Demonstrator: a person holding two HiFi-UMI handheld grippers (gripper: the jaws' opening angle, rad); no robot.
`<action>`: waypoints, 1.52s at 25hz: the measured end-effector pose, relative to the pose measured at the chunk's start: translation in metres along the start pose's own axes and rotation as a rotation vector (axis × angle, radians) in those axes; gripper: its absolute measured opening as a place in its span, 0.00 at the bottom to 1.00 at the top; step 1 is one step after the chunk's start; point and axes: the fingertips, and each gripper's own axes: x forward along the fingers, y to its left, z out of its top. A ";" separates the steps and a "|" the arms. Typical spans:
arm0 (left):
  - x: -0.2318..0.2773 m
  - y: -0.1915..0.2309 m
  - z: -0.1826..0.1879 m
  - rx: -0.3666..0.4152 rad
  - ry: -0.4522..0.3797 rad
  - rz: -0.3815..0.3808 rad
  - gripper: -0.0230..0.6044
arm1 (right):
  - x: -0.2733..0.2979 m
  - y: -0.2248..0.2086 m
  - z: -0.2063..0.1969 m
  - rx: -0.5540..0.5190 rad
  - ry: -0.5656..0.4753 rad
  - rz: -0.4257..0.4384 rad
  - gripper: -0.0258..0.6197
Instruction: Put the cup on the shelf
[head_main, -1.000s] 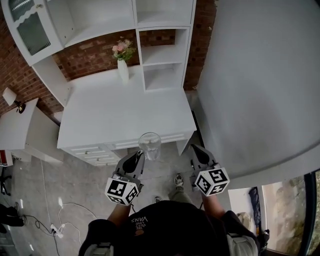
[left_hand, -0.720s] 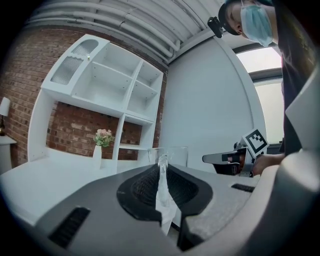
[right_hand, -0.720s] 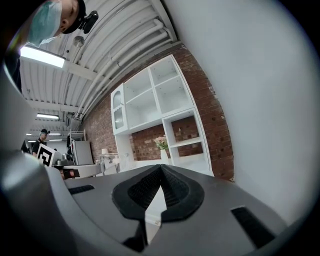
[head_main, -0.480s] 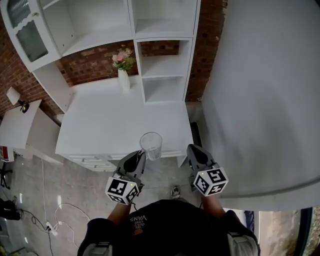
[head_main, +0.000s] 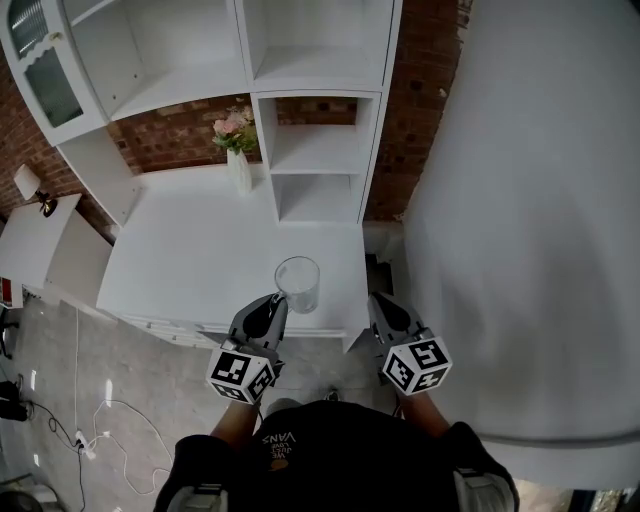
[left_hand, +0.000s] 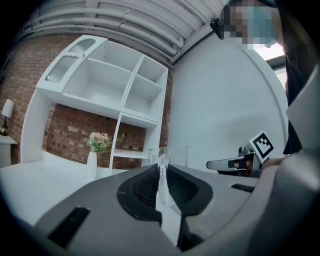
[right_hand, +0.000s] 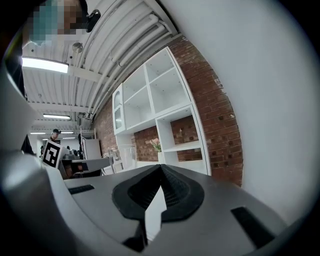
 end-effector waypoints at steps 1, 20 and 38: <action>0.008 0.001 0.001 0.002 -0.004 0.009 0.09 | 0.002 -0.006 0.001 -0.003 0.002 0.004 0.04; 0.131 0.075 0.039 0.062 -0.015 -0.083 0.09 | 0.080 -0.041 0.019 0.012 -0.019 -0.086 0.04; 0.239 0.147 0.073 0.111 -0.033 -0.149 0.09 | 0.134 -0.053 0.021 0.027 -0.004 -0.210 0.04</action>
